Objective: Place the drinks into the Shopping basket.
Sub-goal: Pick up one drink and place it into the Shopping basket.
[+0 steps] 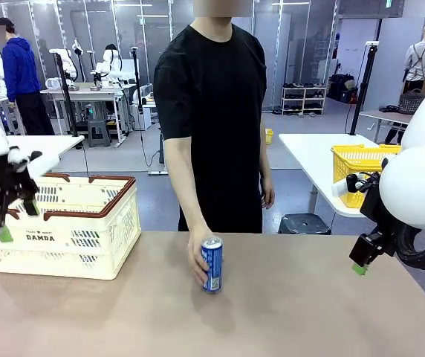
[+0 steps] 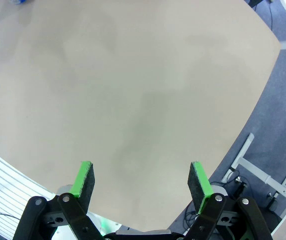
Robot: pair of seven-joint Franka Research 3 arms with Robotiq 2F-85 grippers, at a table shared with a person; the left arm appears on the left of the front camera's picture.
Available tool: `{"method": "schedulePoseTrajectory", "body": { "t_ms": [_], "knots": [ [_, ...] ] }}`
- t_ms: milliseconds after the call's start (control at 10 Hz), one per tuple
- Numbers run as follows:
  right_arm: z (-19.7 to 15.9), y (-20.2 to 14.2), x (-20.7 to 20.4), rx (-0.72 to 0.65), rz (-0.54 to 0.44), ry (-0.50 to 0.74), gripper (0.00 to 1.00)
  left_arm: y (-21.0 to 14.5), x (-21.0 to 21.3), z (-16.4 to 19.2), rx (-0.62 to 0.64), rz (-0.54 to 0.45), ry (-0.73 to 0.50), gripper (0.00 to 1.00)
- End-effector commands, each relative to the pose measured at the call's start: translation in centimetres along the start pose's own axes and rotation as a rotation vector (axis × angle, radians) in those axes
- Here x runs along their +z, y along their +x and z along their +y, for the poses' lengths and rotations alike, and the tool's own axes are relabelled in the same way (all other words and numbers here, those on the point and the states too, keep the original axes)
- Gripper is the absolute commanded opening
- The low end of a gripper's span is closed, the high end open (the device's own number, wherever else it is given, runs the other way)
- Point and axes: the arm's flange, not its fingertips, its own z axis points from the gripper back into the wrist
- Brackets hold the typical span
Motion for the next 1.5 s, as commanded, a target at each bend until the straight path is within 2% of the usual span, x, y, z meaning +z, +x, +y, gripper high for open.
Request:
{"method": "schedulePoseTrajectory", "body": {
  "t_ms": [0,100,200,300,900,1100,1400],
  "knots": [
    [0.0,0.0,0.0,0.001,0.002,0.002,0.94,0.4,-2.4,-1.5,-0.048,-0.033,-0.001,1.0],
    [0.0,0.0,0.0,0.001,0.002,0.002,0.94,0.3,-3.3,-1.5,-0.075,-0.06,0.007,1.0],
    [0.0,0.0,0.0,0.001,0.002,0.002,0.94,-0.2,-3.6,-1.3,-0.069,-0.056,0.013,1.0],
    [0.0,0.0,0.0,0.001,0.002,0.002,0.94,0.8,-2.9,-1.9,-0.034,-0.012,-0.025,1.0],
    [0.0,0.0,0.0,0.001,0.002,0.002,0.94,0.7,-3.4,-1.9,-0.046,-0.019,-0.019,1.0],
    [0.0,0.0,0.0,0.001,0.002,0.002,0.94,4.0,-2.3,-0.3,-0.101,-0.006,0.068,1.0],
    [0.0,0.0,0.0,0.001,0.002,0.002,0.94,12.5,-0.8,2.8,-0.206,-0.057,0.09,1.0]
  ]
}}
